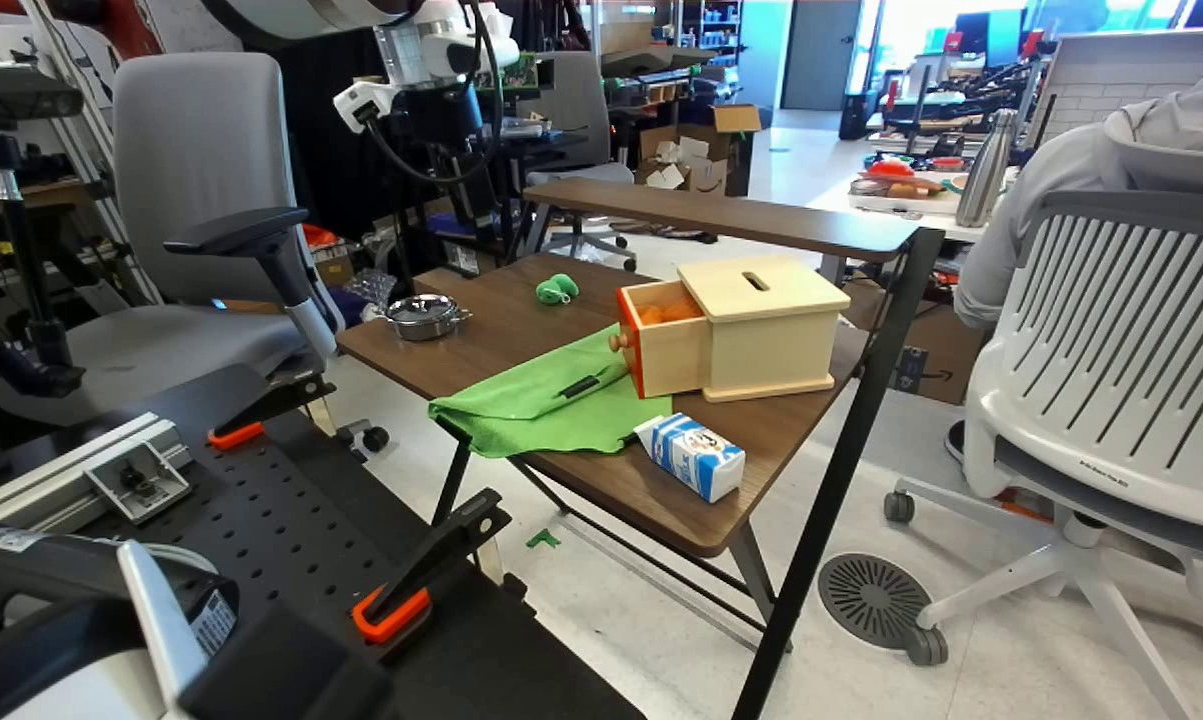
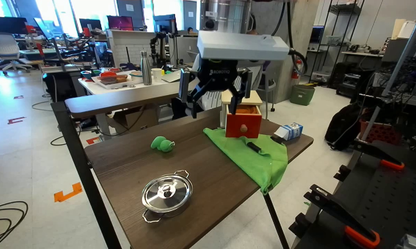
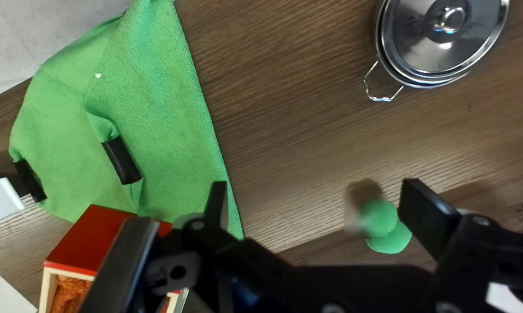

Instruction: Put the green object in the drawer on the table

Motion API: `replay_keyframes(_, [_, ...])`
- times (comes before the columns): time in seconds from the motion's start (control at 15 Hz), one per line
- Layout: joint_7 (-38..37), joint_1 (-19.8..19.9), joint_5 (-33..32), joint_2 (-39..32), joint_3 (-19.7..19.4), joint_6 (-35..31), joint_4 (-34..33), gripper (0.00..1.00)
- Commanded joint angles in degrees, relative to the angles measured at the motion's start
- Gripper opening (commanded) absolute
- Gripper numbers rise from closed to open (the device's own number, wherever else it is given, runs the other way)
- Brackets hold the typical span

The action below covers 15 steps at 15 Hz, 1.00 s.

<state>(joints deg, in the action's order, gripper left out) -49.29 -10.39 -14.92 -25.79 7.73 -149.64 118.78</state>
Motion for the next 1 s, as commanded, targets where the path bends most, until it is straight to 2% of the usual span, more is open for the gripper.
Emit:
replay_keyframes(0.0, [2.64, -2.84, 4.04, -0.30, -2.67, -1.79, -0.14, 1.00])
replay_keyframes(0.47, [4.28, -4.33, 7.92, -3.40, -4.36, -3.23, -3.69, 1.00])
replay_keyframes(0.93, [3.97, -7.56, 7.37, -12.94, -7.01, -1.56, -13.91, 1.00])
